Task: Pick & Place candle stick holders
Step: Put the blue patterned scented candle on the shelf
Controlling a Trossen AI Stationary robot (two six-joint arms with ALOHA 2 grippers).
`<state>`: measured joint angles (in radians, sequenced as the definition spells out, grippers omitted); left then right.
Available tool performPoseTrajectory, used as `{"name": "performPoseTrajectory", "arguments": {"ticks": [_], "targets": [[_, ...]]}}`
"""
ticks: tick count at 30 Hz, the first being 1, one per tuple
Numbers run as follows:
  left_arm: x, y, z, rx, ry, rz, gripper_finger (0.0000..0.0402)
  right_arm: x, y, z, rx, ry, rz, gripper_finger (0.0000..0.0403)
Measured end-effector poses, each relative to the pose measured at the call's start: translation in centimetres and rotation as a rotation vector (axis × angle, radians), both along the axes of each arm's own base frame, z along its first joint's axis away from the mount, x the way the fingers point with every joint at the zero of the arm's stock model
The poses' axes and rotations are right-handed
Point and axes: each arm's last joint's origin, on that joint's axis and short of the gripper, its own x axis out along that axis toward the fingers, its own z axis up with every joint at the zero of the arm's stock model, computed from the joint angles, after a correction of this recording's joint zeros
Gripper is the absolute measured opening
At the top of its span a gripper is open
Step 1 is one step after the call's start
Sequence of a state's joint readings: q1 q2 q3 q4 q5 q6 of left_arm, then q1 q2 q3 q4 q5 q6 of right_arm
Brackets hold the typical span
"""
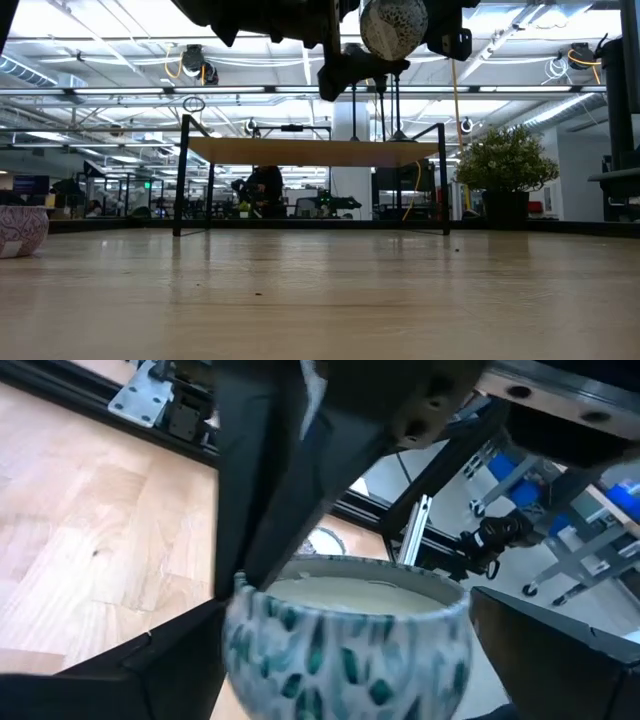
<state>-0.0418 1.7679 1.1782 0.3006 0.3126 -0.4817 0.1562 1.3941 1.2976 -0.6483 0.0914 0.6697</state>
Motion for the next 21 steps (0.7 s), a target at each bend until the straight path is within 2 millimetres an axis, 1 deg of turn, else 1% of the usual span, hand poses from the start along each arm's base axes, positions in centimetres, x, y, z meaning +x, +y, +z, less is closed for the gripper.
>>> {"name": "performPoseTrajectory", "arguments": {"ticks": [2, 5, 12, 17, 21], "targets": [[0.0, 0.1, 0.0, -0.011, 0.005, 0.007, 0.0397, 0.0, 0.0, 0.0, 0.001, -0.004, 0.001, 0.0000], [0.0, 0.2, 0.0, -0.015, 0.006, 0.012, 0.0395, 0.6, 0.0, -0.3, 0.007, -0.015, 0.001, 0.0000], [-0.1, 0.1, -0.2, -0.001, 0.020, -0.008, 0.0395, 1.7, 0.1, -1.6, 0.020, 0.030, 0.027, 0.0000], [-0.4, -0.1, -0.7, 0.057, 0.048, -0.118, 0.0395, 1.6, -0.2, -1.3, 0.027, 0.012, 0.016, 0.0000], [-0.5, -0.3, -1.0, 0.063, 0.077, -0.136, 0.0395, 1.5, -0.3, -0.8, 0.029, -0.015, 0.008, 0.0000]]}}
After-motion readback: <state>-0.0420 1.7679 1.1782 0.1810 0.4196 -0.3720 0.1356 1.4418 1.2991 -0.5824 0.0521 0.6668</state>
